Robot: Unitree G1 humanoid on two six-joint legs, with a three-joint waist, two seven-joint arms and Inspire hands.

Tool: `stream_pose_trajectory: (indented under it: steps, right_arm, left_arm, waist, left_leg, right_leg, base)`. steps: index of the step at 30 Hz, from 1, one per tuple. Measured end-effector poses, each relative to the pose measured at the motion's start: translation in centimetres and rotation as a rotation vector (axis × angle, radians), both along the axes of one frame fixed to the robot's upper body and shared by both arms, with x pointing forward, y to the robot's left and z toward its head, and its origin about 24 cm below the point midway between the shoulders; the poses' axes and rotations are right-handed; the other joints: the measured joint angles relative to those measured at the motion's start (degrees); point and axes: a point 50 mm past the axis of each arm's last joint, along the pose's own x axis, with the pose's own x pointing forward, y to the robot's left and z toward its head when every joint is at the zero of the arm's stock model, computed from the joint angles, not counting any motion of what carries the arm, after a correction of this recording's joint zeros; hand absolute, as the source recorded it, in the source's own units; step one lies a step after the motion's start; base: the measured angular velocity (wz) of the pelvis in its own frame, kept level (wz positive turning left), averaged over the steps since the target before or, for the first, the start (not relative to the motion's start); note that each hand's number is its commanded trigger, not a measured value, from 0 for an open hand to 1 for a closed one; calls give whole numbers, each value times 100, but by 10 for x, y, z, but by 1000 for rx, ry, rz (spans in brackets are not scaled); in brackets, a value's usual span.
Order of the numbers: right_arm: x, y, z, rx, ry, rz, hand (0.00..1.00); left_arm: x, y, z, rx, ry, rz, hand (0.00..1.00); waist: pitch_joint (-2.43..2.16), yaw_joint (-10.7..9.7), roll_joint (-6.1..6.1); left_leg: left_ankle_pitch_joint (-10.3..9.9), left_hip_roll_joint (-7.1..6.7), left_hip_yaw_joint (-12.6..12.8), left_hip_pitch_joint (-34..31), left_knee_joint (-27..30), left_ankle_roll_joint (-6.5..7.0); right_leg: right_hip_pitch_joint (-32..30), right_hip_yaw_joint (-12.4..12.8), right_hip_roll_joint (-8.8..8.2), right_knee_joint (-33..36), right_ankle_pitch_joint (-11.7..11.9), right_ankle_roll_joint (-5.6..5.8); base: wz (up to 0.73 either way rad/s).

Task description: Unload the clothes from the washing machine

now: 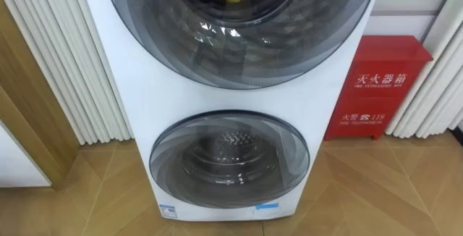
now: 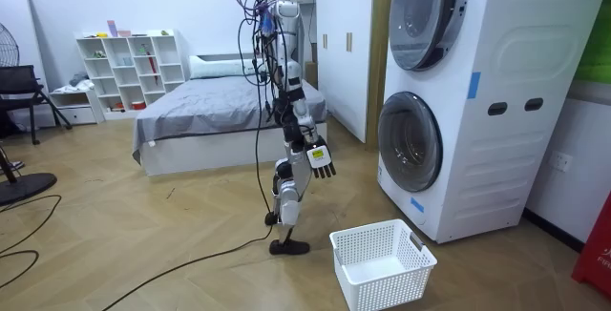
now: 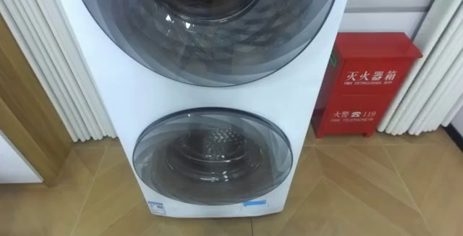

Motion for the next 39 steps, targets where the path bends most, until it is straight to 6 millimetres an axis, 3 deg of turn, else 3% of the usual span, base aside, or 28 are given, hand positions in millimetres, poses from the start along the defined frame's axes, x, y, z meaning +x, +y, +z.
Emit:
stream_pose_trajectory:
  steps: [9, 20, 24, 26, 28, 29, 31, 32, 34, 37, 39]
  right_arm:
    - [-1, 0, 0, 2, 2, -9, 0]
    - [-7, -1, -1, 18, 23, -81, 0]
    - [-4, -4, -1, 9, 14, -107, 0]
    - [8, -8, 2, -7, -18, -133, 0]
    - [52, -12, 20, -32, -203, -147, 0]
    - [65, -12, 27, -35, -263, -156, 0]
    - [118, -13, 61, -53, -497, -150, 0]
    - [131, -13, 72, -56, -559, -143, 0]
    - [176, -13, 114, -72, -784, -141, 0]
    - [203, -13, 154, -73, -965, -155, 0]
    - [209, -15, 171, -86, -1035, -169, 0]
  left_arm:
    - [0, 1, 0, -1, 0, 0, 0]
    - [-4, 1, -1, -39, 2, 51, 0]
    - [-4, 1, -1, -64, 1, 55, 0]
    - [-5, 1, -2, -77, 8, 60, 0]
    - [-4, 2, -2, -79, 9, 62, 0]
    - [-4, 2, -2, -80, 9, 61, 0]
    - [-5, 4, -2, -82, 20, 52, 0]
    - [-4, 4, -2, -84, 18, 53, 0]
    - [-3, 6, -1, -82, 15, 57, 0]
    - [-9, 9, -1, -75, 29, 63, 0]
    - [-12, 10, -1, -72, 35, 70, 0]
  waist:
    - [6, 3, -53]
    - [26, 0, 8]
    - [12, 0, 2]
    - [21, -6, 12]
    - [57, -5, 34]
    - [59, -15, 36]
    - [76, 0, 12]
    - [80, 10, 10]
    - [81, 11, -8]
    - [73, 35, -51]
    - [63, 94, -63]
  left_leg:
    - [0, 0, 0, 5, 0, 0]
    - [0, 2, -23, 17, 0, 0]
    - [0, -1, -51, 15, 0, 0]
    - [0, -1, -46, 13, 0, 0]
    - [0, 3, -45, 15, 4, 0]
    - [0, 2, -45, 19, 5, 0]
    - [0, 2, -49, 44, 1, 0]
    - [0, 2, -50, 47, 1, 0]
    - [0, 0, -57, 52, 2, 0]
    - [0, 2, -55, 44, -2, 0]
    - [0, 5, -67, 41, -4, 0]
  right_leg:
    - [7, -10, -2, 4, 0, 0]
    - [18, 11, -3, 6, 0, 0]
    - [27, -3, -4, 9, 0, 0]
    - [48, 5, -6, 14, 0, 0]
    - [3, 30, 2, 38, 5, 0]
    - [1, 25, 0, 38, 6, 0]
    - [20, 34, 1, 40, 6, 1]
    - [17, 39, 3, 46, 6, 0]
    - [16, 37, 3, 41, 7, 1]
    - [18, 24, 7, 45, 7, 1]
    - [34, 17, 9, 80, 7, 1]
  base:
    - [0]
    - [0]
    - [0]
    - [-2]
    - [-9]
    - [0]
    - [2]
    - [0]
    - [0]
    - [0]
    - [0]
